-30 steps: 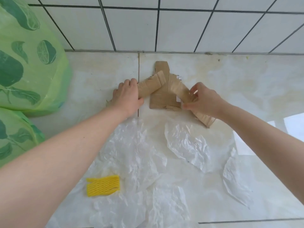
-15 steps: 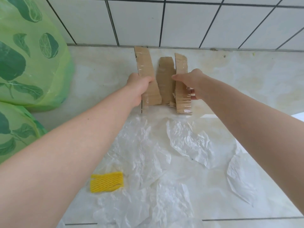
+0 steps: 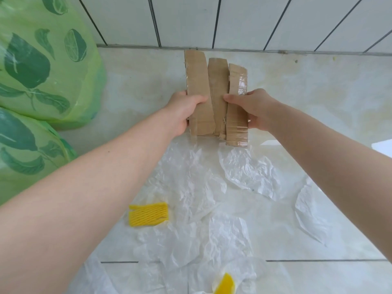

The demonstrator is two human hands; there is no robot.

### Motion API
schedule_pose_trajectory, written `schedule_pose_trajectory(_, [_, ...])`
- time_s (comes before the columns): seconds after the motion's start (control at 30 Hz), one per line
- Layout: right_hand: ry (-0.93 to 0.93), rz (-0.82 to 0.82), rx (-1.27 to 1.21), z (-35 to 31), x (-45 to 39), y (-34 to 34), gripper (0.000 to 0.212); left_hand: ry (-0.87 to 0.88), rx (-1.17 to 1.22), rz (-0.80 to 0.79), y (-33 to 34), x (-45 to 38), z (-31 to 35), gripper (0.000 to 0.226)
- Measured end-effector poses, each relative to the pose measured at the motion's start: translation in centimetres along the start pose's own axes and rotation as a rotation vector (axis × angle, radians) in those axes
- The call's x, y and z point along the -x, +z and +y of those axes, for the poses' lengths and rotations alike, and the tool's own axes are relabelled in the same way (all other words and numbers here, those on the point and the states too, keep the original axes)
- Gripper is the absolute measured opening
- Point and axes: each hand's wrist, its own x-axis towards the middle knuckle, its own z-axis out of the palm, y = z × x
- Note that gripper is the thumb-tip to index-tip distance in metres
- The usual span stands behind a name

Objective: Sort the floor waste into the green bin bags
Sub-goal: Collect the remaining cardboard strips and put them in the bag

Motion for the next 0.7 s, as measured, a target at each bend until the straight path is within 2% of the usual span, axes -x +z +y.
schedule_pose_trajectory(0.13, [-0.064,-0.001,-0.012,0.6,2.0,0.4,0.048,0.035,-0.011,0.016,-1.1,2.0,-0.7,0.03])
schedule_pose_trajectory(0.53, [-0.107,-0.128,0.005,4.9,11.4,3.4,0.051,0.068,-0.009,-0.005,-5.1,12.2,-4.6,0.033])
schedule_pose_trajectory(0.7, [-0.106,-0.17,-0.016,7.9,16.5,4.6,0.049,0.059,-0.047,-0.047,-7.0,17.7,-7.0,0.043])
